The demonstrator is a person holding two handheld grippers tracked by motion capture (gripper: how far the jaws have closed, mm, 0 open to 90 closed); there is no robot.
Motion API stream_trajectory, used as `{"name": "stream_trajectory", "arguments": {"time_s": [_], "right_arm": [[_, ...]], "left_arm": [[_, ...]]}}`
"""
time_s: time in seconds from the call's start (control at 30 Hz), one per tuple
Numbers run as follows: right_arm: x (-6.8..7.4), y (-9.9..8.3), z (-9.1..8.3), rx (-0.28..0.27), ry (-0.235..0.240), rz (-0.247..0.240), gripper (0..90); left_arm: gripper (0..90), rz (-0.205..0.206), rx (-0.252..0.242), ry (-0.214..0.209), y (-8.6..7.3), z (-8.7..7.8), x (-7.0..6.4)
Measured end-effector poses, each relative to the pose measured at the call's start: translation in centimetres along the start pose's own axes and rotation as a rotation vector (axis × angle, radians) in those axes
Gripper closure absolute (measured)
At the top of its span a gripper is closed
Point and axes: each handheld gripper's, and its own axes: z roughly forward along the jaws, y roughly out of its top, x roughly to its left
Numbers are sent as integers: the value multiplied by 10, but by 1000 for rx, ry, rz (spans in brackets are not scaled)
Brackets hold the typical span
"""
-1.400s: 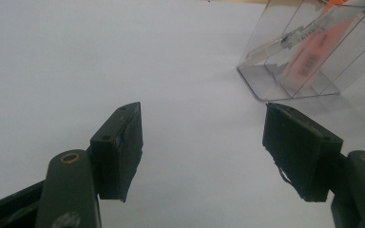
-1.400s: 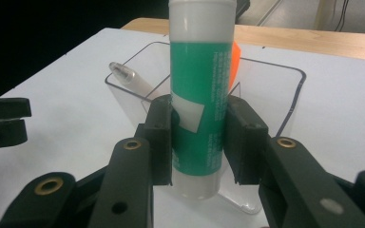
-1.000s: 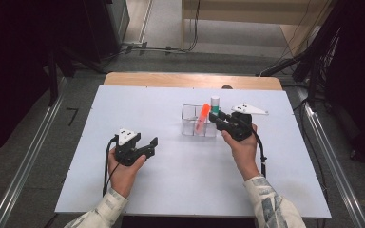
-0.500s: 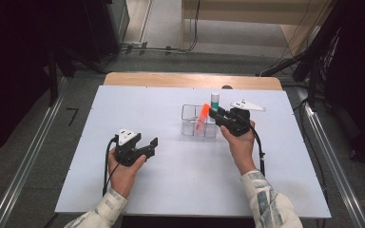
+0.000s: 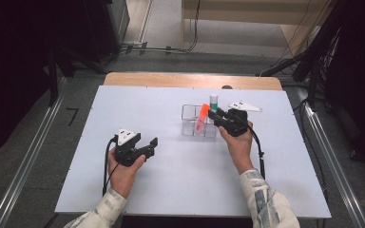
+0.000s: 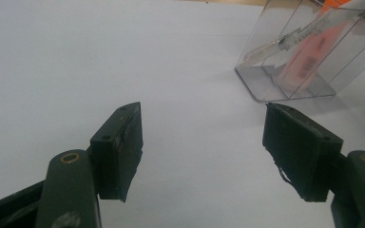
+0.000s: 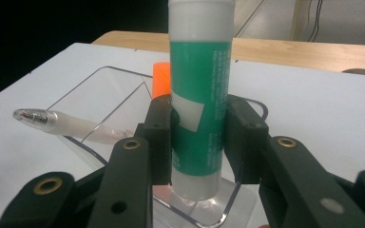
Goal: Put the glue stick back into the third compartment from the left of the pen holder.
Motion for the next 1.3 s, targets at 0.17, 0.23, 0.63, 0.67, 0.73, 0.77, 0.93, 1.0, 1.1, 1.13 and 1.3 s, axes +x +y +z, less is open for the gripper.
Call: {"name": "stream_trajectory", "arguments": {"time_s": [0.17,0.23,0.63,0.67,0.73,0.77,0.93,1.0,1.1,1.13,1.3], "right_arm": [[-1,-3,-1,1,-3,4,596],[0,-3,-2,0,-4,-6,592],[2,-4,-7,3,10,-14,481],[2,-5,-10,-3,14,-13,473],[1,-5,-13,-11,15,-12,448],[0,-5,-16,-11,14,-9,431],[-8,-11,-28,-14,-10,-7,349],[-12,-14,-32,-15,-26,-14,305],[-17,-21,-39,8,-53,-23,268],[-19,-23,-41,10,-60,-26,264],[-25,-32,-47,44,-85,-29,236]], "left_arm": [[304,1,0,-1,0,0,0],[304,0,1,0,0,0,0],[300,-1,-2,3,-1,0,1],[299,-2,-1,4,-1,0,2],[298,-5,-1,7,-1,0,3],[299,-5,-1,8,-1,0,3],[297,-5,1,10,-1,0,3],[291,-8,2,11,-1,0,3],[284,-6,4,16,-1,0,5],[284,-9,3,17,-1,0,5],[273,-21,6,22,-1,0,7]]}}
